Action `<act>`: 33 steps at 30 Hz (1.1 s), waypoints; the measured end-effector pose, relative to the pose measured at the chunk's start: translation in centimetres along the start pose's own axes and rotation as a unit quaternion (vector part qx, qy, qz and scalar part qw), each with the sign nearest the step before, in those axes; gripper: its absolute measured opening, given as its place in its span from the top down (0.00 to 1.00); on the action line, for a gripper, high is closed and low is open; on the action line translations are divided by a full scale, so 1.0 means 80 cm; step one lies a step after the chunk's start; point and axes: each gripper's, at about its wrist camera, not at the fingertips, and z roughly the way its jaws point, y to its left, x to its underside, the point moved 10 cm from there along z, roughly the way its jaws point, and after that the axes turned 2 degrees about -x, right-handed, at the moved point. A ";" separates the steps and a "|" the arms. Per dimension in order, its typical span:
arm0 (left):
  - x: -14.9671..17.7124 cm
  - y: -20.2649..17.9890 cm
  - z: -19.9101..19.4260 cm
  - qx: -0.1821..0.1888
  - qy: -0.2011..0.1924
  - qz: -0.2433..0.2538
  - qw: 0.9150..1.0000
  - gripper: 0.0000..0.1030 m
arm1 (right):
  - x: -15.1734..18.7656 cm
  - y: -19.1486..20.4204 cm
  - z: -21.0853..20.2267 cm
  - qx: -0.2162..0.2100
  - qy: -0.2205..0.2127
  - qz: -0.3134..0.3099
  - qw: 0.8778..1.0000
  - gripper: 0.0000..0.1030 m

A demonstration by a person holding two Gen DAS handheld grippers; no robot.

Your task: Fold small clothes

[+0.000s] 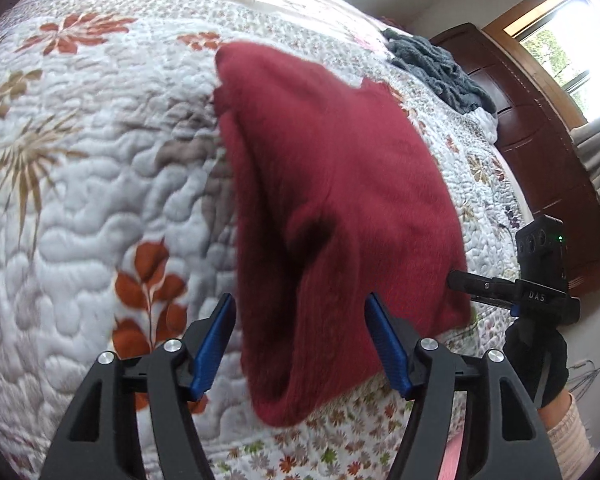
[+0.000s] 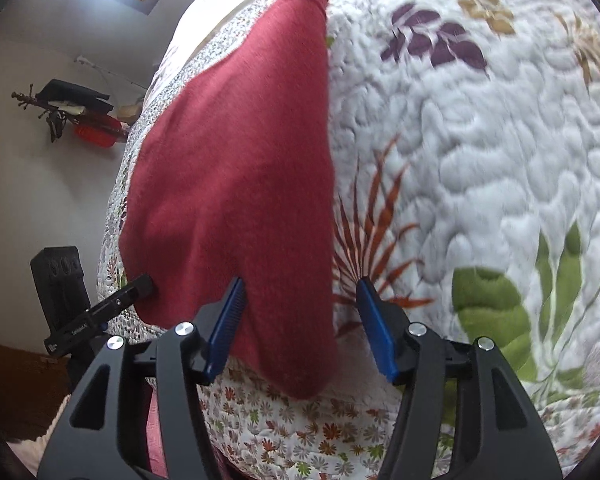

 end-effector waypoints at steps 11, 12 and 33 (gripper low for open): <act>0.009 0.025 -0.005 -0.018 0.001 -0.011 1.000 0.35 | 0.009 0.018 -0.018 0.005 -0.001 -0.025 1.000 0.78; 0.011 0.027 -0.003 -0.018 0.003 -0.013 1.000 0.35 | 0.011 0.015 -0.016 0.011 0.001 -0.026 1.000 0.78; 0.024 0.029 0.009 -0.032 -0.001 0.002 0.999 0.33 | 0.033 -0.034 0.001 0.005 -0.001 0.024 1.000 0.74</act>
